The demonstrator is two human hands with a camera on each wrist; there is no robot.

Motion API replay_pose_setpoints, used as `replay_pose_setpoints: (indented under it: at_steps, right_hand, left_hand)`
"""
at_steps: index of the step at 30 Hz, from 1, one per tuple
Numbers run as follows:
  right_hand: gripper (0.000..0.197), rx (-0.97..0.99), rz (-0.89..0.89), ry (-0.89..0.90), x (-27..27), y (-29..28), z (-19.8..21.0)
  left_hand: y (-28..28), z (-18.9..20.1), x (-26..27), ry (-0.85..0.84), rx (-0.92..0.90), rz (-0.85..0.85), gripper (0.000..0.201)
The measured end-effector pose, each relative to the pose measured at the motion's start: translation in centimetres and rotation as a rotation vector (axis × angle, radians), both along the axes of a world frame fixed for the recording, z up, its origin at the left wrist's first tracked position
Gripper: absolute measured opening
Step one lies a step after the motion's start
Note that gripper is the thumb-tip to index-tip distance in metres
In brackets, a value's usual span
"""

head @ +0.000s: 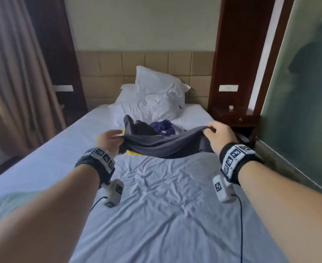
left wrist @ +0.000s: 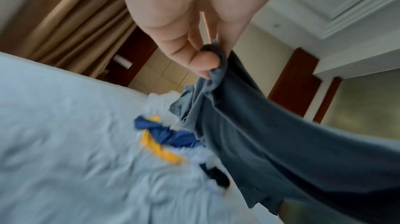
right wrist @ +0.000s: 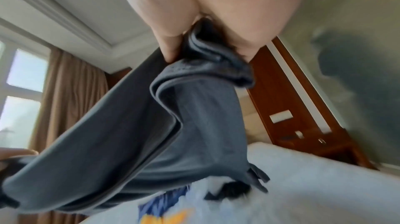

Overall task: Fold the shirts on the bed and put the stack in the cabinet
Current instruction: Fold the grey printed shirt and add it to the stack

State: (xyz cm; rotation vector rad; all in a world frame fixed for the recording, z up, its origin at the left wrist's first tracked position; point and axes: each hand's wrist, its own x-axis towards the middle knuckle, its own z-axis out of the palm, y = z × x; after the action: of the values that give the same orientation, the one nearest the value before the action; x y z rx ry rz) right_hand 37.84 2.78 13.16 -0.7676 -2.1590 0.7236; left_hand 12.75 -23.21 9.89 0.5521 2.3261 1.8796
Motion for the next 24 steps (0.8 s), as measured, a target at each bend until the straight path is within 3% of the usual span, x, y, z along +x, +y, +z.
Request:
replay_pose_setpoints:
  at_steps: [2,5,6,9,12,15,18,20,22,24]
  right_hand:
    - [0.021,-0.096,0.001,-0.107,0.6,-0.5,-6.7]
    - [0.037,-0.273,-0.055,-0.285,2.2,-0.9,-16.7]
    - [0.044,-0.321,-0.108,-0.335,3.0,-0.6,-19.1]
    - [0.051,-0.571,-0.318,-0.342,5.3,0.6,-26.7]
    - [0.045,-0.738,-0.367,-0.167,6.2,0.6,-28.9]
    - [0.049,-0.832,-0.357,-0.135,5.6,1.9,-28.5]
    - [0.067,-0.896,-0.325,-0.126,5.3,2.3,-28.3]
    - [0.076,-0.928,-0.303,-0.088,5.5,3.5,-30.4]
    - [0.071,-1.004,-0.273,-0.045,5.5,4.1,-31.8]
    - [0.050,-1.064,-0.224,-0.020,5.3,3.2,-31.2]
  left_hand:
    - [-0.2,-7.6,0.8,-0.167,-0.005,0.039,0.026]
    - [-1.4,-17.7,2.0,-0.428,-0.187,0.054,0.016]
    - [-2.0,-19.6,2.1,-0.493,-0.248,0.083,0.010]
    - [-3.2,-23.8,3.5,-0.624,-0.288,0.155,0.030]
    - [-3.2,-24.5,4.9,-0.585,-0.259,0.148,0.030]
    - [-2.9,-24.0,5.5,-0.545,-0.305,0.082,0.027]
    - [-2.6,-24.5,5.6,-0.530,-0.295,0.003,0.037]
    - [-2.7,-25.0,5.6,-0.522,-0.250,-0.014,0.042]
    - [-2.9,-25.4,5.4,-0.503,-0.243,-0.035,0.046]
    - [-3.3,-25.9,5.2,-0.496,-0.247,-0.041,0.045]
